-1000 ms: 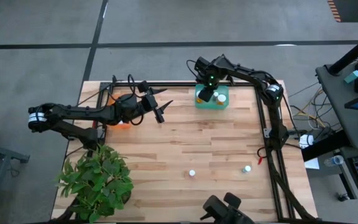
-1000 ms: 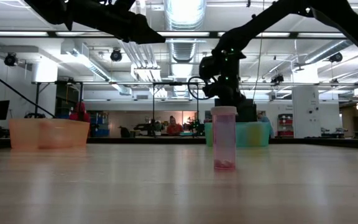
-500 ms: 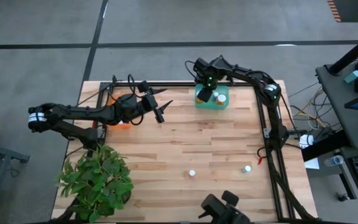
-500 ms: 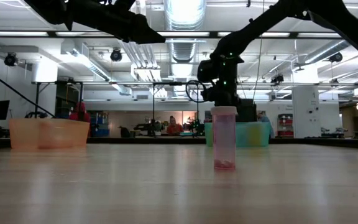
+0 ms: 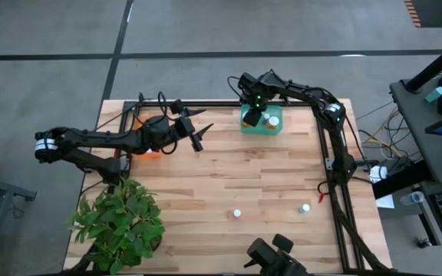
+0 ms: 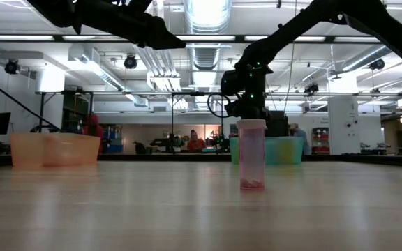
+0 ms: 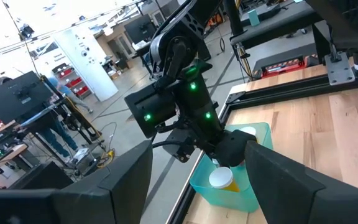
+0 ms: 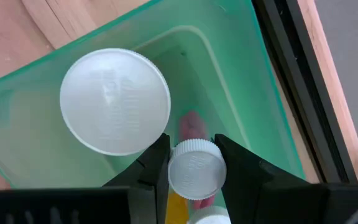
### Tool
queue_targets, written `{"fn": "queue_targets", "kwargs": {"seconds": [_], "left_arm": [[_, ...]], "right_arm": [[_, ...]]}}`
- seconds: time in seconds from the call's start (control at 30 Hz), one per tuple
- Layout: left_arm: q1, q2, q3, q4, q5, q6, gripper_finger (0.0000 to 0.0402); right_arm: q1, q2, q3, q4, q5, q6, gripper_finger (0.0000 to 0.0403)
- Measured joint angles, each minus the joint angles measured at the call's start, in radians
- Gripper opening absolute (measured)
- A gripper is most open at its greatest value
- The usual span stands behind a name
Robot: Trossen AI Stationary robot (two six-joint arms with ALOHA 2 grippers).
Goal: Pick and place medicine bottles into bin by pill shape (circle, oval)
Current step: Put the blue capsule bottle into the green bin, then put the pink tablet bottle into the orange bin
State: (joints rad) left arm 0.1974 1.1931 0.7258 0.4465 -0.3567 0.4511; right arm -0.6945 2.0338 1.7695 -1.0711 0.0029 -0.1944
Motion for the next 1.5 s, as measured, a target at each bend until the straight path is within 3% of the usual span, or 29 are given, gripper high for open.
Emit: {"fn": "queue_targets", "kwargs": {"seconds": [0.33, 0.93, 1.23, 1.5], "left_arm": [[0.0, 0.0, 0.0, 0.0, 0.0, 0.0, 0.0235], [0.0, 0.0, 0.0, 0.0, 0.0, 0.0, 0.0235], [0.0, 0.0, 0.0, 0.0, 0.0, 0.0, 0.0235], [0.0, 0.0, 0.0, 0.0, 0.0, 0.0, 0.0235]], "right_arm": [[0.0, 0.002, -0.003, 0.005, 0.0, 0.0, 0.0104], [0.0, 0.001, -0.006, 0.0, 0.0, 0.019, 0.0181], [0.0, -0.029, 0.025, -0.055, 0.001, 0.038, 0.0184], [0.009, -0.143, 0.021, -0.07, 0.0, 0.076, 0.0176]]}}
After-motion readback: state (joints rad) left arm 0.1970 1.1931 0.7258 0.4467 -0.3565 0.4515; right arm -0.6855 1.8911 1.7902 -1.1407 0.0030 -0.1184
